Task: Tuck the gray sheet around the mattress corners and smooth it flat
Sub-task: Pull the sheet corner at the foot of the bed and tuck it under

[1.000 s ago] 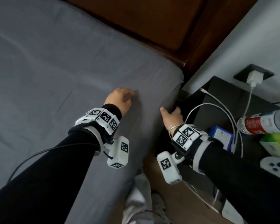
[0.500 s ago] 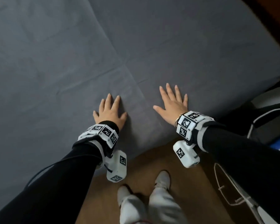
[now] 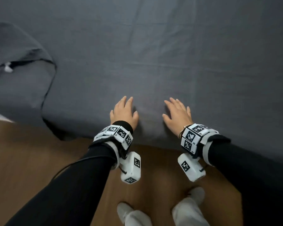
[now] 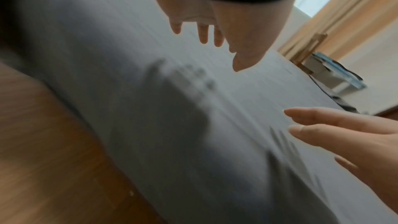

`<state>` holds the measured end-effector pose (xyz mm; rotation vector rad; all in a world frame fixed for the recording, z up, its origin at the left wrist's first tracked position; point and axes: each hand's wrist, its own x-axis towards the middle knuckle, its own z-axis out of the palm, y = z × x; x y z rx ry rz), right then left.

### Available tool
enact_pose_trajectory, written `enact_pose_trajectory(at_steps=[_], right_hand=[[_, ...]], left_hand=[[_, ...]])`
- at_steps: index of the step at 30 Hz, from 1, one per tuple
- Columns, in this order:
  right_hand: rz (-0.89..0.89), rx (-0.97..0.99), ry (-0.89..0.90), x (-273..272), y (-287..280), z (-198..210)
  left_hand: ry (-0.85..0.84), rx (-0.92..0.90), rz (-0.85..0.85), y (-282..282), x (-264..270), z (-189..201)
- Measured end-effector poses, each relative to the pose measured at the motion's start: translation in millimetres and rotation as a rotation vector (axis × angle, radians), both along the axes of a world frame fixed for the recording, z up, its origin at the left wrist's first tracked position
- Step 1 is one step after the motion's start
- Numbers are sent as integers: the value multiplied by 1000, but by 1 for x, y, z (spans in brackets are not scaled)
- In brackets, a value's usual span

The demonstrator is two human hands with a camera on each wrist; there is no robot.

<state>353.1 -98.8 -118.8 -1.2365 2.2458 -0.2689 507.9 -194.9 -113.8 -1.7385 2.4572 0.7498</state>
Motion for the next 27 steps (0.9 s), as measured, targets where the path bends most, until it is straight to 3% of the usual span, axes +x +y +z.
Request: enact_pose_trajectory(at_steps=[5,11,19,24,27], right_hand=[[147,-27,-8,134,-77,16],[260,-127,-41,240,-160,22],[338,-105,-146,305,-305,19],[252,-83,-160,306,-410,15],[200,-108,-125,306,-457,12]], left_hand=[[-7,-33,152,-50,154,21],[2,-41,281,-100,266,30],[11,-15,321,-213,327,20],[311,23,562,-321,328,14],[357,27,665,-376,336,10]])
